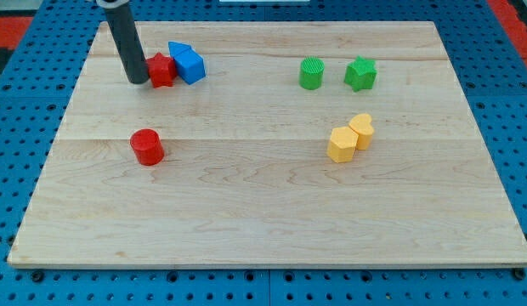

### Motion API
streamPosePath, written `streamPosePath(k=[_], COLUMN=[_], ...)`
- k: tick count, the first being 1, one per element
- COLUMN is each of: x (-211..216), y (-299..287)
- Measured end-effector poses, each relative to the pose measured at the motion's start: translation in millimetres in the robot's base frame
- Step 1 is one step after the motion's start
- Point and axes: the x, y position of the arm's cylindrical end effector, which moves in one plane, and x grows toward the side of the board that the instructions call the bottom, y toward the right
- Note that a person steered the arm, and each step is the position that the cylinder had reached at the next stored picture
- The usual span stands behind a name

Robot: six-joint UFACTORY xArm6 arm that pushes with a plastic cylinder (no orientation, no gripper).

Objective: Push the blue blocks away from the red star

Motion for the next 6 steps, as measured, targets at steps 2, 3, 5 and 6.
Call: streamPosePath(k=[2, 3, 5, 6], x=[-4, -45, -64, -115], y=[90, 49, 69, 94])
